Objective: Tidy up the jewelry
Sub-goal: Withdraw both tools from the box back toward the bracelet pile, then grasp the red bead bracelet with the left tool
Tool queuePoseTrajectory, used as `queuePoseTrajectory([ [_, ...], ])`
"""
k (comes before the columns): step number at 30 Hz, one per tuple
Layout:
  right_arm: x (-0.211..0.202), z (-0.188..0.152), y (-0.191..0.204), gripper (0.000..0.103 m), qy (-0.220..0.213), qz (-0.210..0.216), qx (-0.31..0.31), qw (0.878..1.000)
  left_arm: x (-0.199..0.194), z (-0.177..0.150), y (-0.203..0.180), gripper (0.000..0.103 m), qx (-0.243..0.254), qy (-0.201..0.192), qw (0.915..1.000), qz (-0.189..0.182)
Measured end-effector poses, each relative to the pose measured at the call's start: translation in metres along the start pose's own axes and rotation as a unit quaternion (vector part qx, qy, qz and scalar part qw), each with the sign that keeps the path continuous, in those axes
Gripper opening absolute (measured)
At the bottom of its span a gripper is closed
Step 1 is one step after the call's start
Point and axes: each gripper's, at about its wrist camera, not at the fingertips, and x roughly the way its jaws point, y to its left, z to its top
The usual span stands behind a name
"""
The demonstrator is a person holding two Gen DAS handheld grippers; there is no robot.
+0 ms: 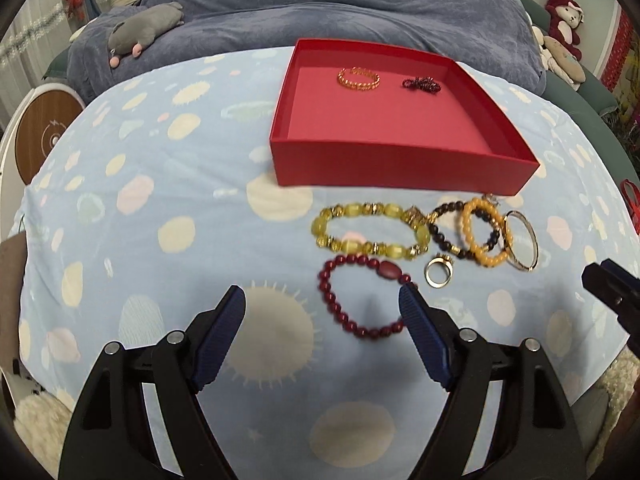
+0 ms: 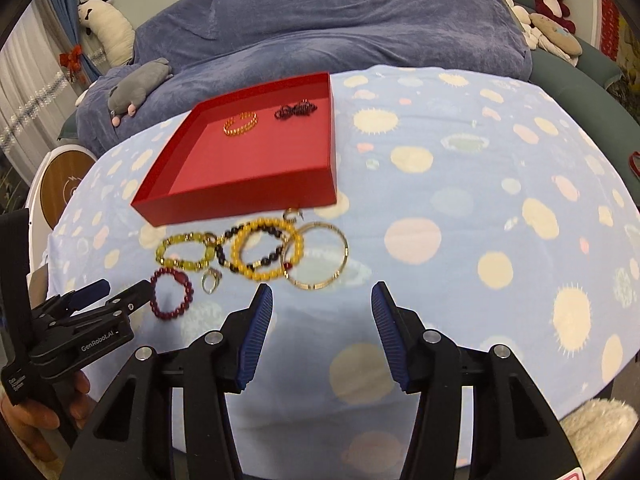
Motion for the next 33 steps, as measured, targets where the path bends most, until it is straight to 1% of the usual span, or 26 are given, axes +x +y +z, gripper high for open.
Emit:
queuePoseTrajectory([
  [3,0.004,-0.019,0.000,0.051,0.014,0.008,0.015,1.000,0.005,-0.017,0.002,0.075,-0.011,0.003,0.9999,0.004],
  [4,0.005,-0.024,0.002,0.051,0.017,0.008,0.013,1.000,0.006,-0.019,0.003,0.075,-0.013,0.004,0.9999,-0.001],
  [6,0.010,-0.030,0.006,0.051,0.023,0.004,0.002,1.000,0.010,-0.022,0.005,0.075,-0.018,0.005,0.9998,0.008],
  [7,0.012,-0.032,0.007,0.051,0.025,0.004,0.000,1.000,0.011,-0.021,0.006,0.075,-0.019,0.006,0.9998,0.004],
  [12,0.015,-0.032,0.008,0.051,0.025,0.006,0.003,1.000,0.018,-0.015,0.007,0.074,-0.024,-0.001,0.9997,0.011],
  [15,0.015,-0.032,0.009,0.051,0.025,0.008,0.003,1.000,0.023,-0.011,0.007,0.074,-0.030,0.002,0.9995,0.010],
  [20,0.017,-0.032,0.009,0.051,0.030,0.009,0.006,0.999,0.026,-0.010,0.005,0.075,-0.031,0.000,0.9993,0.022],
  [24,0.018,-0.032,0.009,0.051,0.031,0.010,0.006,0.999,0.026,-0.009,0.005,0.074,-0.033,-0.004,0.9992,0.024],
  [27,0.019,-0.032,0.009,0.051,0.032,0.011,0.007,0.999,0.026,-0.008,0.004,0.066,-0.029,-0.007,0.9992,0.027],
  [28,0.019,-0.031,0.010,0.051,0.032,0.011,0.006,0.999,0.026,-0.007,0.003,0.060,-0.026,-0.009,0.9993,0.025],
  [32,0.020,-0.028,0.009,0.051,0.030,0.011,0.010,0.999,0.025,-0.004,-0.002,0.051,-0.017,-0.012,0.9997,0.012],
  [33,0.021,-0.027,0.009,0.051,0.030,0.011,0.011,0.999,0.025,-0.004,-0.004,0.046,-0.012,-0.014,0.9998,0.010],
])
